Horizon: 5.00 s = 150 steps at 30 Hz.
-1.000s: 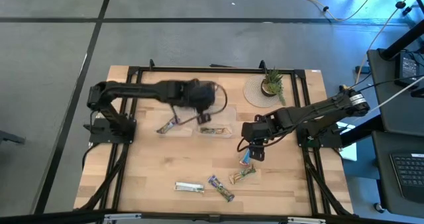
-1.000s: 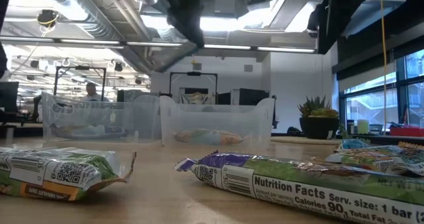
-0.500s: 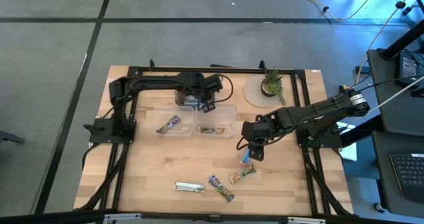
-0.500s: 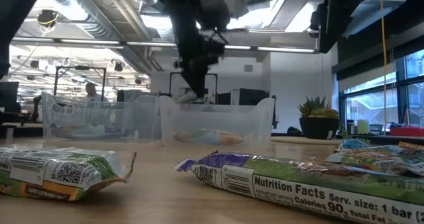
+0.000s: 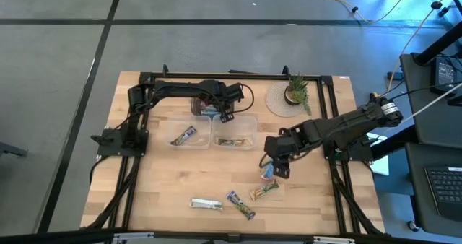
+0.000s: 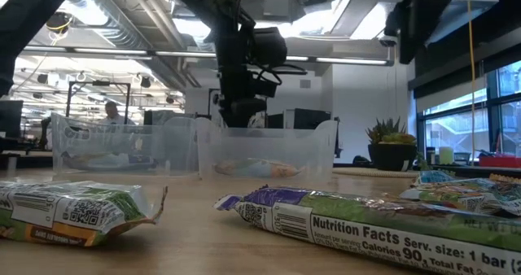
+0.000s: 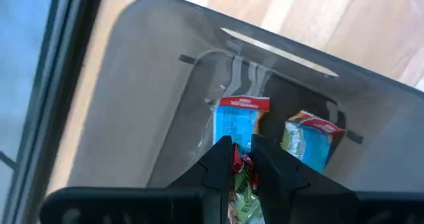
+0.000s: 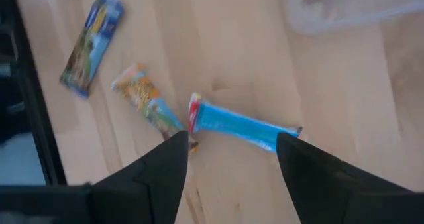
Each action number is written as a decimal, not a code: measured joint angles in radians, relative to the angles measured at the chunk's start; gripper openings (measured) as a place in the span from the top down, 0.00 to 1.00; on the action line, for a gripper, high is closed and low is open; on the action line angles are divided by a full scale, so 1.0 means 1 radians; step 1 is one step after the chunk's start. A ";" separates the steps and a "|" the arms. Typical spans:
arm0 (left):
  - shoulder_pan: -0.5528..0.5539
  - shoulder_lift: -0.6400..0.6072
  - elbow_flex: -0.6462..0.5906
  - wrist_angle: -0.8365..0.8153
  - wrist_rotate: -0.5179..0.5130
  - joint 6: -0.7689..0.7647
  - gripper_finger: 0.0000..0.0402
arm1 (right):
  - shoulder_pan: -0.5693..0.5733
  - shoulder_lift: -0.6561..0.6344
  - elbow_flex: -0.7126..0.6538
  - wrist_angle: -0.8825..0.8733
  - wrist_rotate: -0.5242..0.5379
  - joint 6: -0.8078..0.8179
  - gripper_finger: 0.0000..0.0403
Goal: Pick and place Granola Bars by type
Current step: Put the red granola bar into the black bin
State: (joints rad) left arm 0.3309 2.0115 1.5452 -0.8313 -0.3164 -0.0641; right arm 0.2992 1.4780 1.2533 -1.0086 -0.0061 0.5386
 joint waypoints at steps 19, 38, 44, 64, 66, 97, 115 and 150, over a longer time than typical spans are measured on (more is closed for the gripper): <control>-0.018 -0.002 0.000 0.003 -0.038 0.032 0.69 | 0.079 0.000 0.000 -0.028 0.039 -0.105 0.43; -0.138 -0.264 0.000 -0.018 0.035 0.078 0.59 | 0.079 0.001 -0.061 -0.011 0.157 -0.426 0.43; -0.198 -0.409 -0.001 -0.012 0.193 0.047 0.59 | 0.079 0.002 -0.236 0.179 0.119 -0.528 0.43; -0.580 -0.851 -0.620 0.587 0.125 -0.286 0.60 | 0.051 0.001 -0.527 0.596 0.049 -0.705 0.43; -0.608 -0.854 -0.634 0.594 0.119 -0.311 0.60 | 0.037 0.001 -0.546 0.625 0.030 -0.708 0.43; -0.711 -0.853 -0.639 0.595 -0.034 -0.343 0.60 | -0.034 0.104 -0.514 0.685 -0.051 -0.559 0.73; -0.711 -0.852 -0.640 0.587 -0.032 -0.342 0.59 | -0.076 0.101 -0.067 0.663 0.029 -0.616 0.78; -0.709 -0.896 -0.640 0.588 0.047 -0.217 0.59 | -0.613 0.544 0.040 1.145 0.004 -0.700 0.78</control>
State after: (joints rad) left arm -0.3779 1.1156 0.9051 -0.2436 -0.2698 -0.2807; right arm -0.3134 2.0220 1.2934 0.1364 -0.0021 -0.1616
